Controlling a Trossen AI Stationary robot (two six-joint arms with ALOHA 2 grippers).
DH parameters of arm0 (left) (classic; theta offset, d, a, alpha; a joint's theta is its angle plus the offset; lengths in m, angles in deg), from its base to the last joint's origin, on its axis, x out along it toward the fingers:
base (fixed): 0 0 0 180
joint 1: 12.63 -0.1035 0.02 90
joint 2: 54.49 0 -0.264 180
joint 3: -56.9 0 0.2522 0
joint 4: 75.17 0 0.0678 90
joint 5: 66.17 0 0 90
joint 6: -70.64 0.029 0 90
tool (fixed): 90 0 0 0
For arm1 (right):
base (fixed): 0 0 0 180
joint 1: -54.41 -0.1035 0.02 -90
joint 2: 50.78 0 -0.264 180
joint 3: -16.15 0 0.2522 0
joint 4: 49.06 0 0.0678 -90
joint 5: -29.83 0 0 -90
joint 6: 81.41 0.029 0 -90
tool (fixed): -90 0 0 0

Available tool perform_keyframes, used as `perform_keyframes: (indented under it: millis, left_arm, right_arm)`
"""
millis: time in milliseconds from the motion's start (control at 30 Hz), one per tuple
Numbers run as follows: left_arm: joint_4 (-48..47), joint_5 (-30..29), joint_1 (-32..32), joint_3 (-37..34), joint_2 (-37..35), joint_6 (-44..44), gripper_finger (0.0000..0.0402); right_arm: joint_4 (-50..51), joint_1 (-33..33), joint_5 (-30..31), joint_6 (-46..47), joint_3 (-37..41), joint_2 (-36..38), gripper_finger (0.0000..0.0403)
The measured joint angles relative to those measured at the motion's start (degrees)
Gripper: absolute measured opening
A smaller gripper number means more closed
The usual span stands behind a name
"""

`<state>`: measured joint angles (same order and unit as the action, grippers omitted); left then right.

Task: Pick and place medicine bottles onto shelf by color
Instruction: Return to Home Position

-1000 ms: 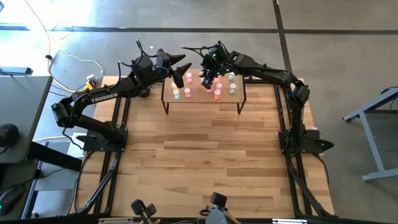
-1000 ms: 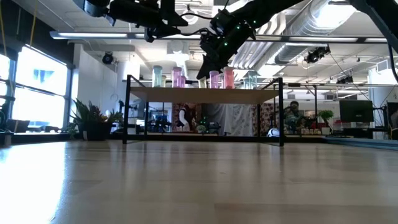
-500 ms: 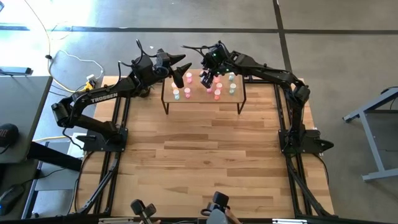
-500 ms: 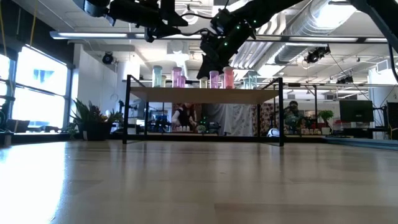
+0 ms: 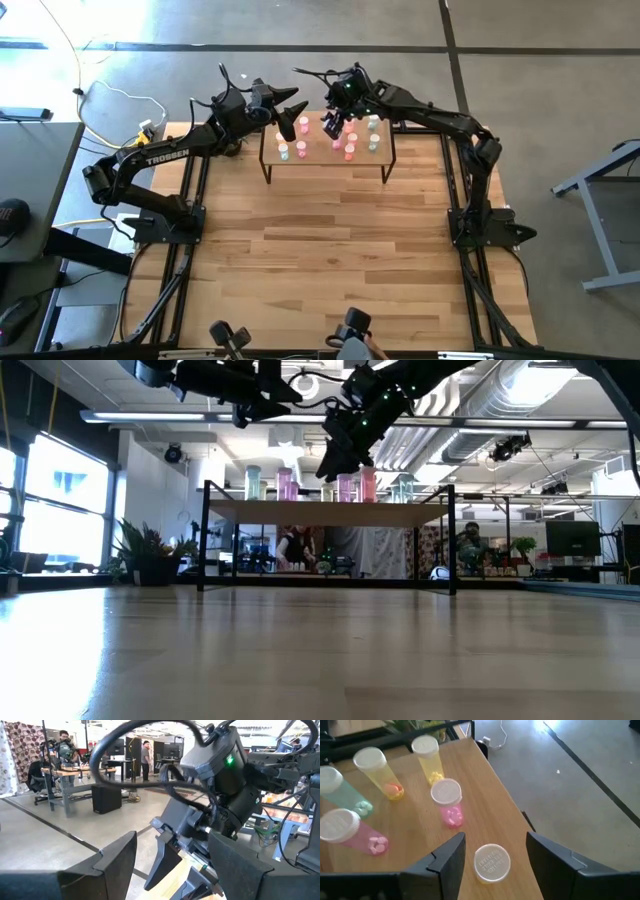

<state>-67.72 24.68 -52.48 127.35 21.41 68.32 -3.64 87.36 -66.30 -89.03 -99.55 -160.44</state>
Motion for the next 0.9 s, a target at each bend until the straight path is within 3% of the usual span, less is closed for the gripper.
perform_keyframes:
  millis: [400, 900]
  left_arm:
    - [-2.85, 2.22, 0.71, 0.0, -2.22, -1.98, 0.0235]
    - [-27.55, 4.78, 12.92, -0.02, -13.61, 1.23, 0.0234]
  right_arm:
    - [-0.68, 0.0, -0.02, 0.08, 0.0, 2.43, 0.0201]
    - [-0.71, -3.49, -1.37, 6.41, -0.02, 7.74, 0.02]
